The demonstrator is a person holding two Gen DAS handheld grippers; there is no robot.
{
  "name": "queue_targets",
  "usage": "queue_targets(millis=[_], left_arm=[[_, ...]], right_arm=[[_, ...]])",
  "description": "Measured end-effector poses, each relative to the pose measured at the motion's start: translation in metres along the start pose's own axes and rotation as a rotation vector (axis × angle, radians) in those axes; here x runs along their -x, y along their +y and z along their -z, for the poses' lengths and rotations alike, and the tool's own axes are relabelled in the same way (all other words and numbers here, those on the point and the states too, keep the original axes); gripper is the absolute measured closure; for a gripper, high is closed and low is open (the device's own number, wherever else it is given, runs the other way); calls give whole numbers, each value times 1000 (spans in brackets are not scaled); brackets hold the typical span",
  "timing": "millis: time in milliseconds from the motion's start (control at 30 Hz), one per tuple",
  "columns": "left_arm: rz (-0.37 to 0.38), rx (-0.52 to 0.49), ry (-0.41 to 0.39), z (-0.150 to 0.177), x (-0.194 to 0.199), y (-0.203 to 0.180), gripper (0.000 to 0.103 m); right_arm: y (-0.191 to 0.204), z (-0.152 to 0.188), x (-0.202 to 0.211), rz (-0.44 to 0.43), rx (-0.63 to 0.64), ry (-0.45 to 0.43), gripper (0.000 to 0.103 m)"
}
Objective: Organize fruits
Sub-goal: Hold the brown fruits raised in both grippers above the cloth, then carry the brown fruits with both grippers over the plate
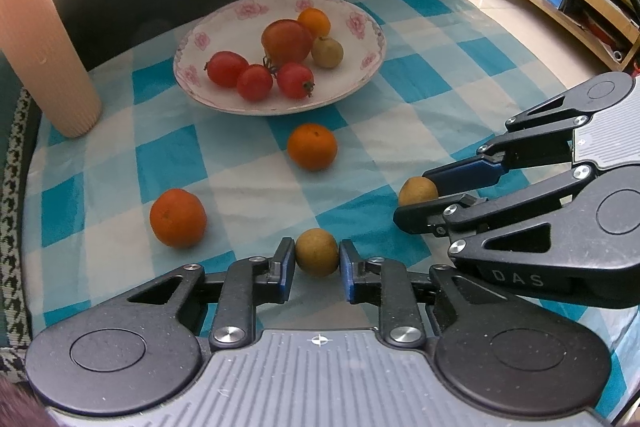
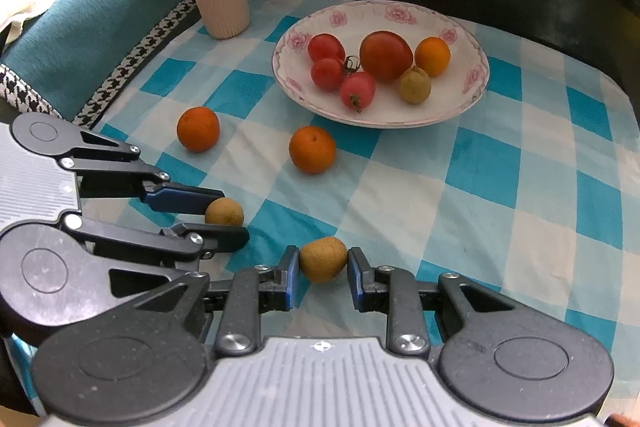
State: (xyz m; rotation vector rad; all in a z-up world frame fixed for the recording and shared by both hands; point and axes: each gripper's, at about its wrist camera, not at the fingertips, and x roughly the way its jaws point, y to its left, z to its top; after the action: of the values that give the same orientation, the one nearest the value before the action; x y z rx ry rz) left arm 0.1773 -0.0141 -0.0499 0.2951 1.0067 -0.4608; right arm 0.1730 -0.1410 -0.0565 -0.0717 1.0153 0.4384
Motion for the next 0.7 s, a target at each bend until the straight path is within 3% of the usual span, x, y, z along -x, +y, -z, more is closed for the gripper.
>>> queue_targets(millis=[700], left_arm=[[-55,8,-75,-21,14,7,74]], right_arm=[[1,-19,13,25,-19,-72,62]])
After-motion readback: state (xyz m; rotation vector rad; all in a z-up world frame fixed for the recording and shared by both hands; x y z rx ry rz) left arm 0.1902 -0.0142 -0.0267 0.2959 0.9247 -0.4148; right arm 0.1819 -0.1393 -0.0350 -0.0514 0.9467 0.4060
